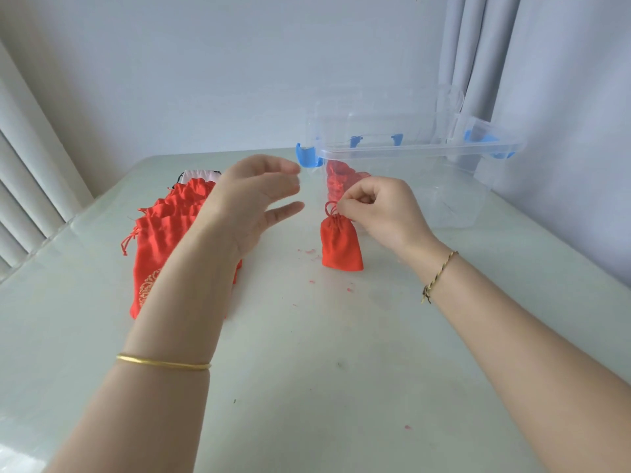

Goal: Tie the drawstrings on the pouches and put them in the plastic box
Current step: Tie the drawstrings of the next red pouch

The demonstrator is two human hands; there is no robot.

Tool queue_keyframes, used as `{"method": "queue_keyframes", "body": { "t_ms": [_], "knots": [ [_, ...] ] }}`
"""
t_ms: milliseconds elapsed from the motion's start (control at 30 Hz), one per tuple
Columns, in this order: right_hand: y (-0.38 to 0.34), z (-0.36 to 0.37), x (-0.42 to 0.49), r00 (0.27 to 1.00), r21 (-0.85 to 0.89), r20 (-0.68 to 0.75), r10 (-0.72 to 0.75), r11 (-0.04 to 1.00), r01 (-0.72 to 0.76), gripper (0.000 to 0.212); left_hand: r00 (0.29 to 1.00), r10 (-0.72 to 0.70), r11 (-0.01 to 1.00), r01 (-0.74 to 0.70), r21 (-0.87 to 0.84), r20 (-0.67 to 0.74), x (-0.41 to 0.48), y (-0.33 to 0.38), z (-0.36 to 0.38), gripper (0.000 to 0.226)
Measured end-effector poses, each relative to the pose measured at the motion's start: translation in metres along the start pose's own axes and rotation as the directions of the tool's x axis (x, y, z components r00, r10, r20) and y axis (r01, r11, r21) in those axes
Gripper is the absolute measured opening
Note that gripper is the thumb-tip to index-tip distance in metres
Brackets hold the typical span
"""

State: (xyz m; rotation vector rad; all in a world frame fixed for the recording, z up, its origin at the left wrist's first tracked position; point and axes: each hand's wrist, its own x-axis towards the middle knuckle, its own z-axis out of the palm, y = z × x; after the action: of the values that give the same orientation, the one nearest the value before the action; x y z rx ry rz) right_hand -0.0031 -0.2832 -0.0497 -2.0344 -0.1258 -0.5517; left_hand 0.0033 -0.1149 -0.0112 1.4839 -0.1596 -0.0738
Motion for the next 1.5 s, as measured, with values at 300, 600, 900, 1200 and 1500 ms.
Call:
{"method": "queue_keyframes", "body": {
  "t_ms": [300,600,900,1200,1500],
  "knots": [
    [-0.008,0.0,0.001,0.904,0.44,0.211,0.371,0.79,-0.427,0.024,0.941,0.322,0.607,-0.289,0.74,0.102,-0.005,-0.015,0.024,0.008],
    [-0.01,-0.002,0.0,0.861,0.514,0.394,0.321,0.7,-0.496,0.037,0.942,0.307,0.604,-0.303,0.737,0.137,0.001,-0.02,0.018,0.007],
    [0.012,-0.018,0.007,0.938,0.203,0.205,0.278,0.926,-0.319,0.018,0.98,0.174,0.707,-0.192,0.681,0.095,0.004,-0.019,0.007,0.003],
    [-0.013,-0.014,-0.005,0.911,0.028,0.399,0.106,0.991,-0.127,0.021,0.981,0.068,0.778,-0.165,0.606,0.18,0.001,-0.013,0.008,0.009],
    [-0.041,-0.035,-0.001,0.938,-0.043,0.339,0.069,0.997,-0.058,0.013,0.985,0.147,0.828,-0.172,0.533,0.088,0.003,-0.009,0.007,0.007]
  ]
}}
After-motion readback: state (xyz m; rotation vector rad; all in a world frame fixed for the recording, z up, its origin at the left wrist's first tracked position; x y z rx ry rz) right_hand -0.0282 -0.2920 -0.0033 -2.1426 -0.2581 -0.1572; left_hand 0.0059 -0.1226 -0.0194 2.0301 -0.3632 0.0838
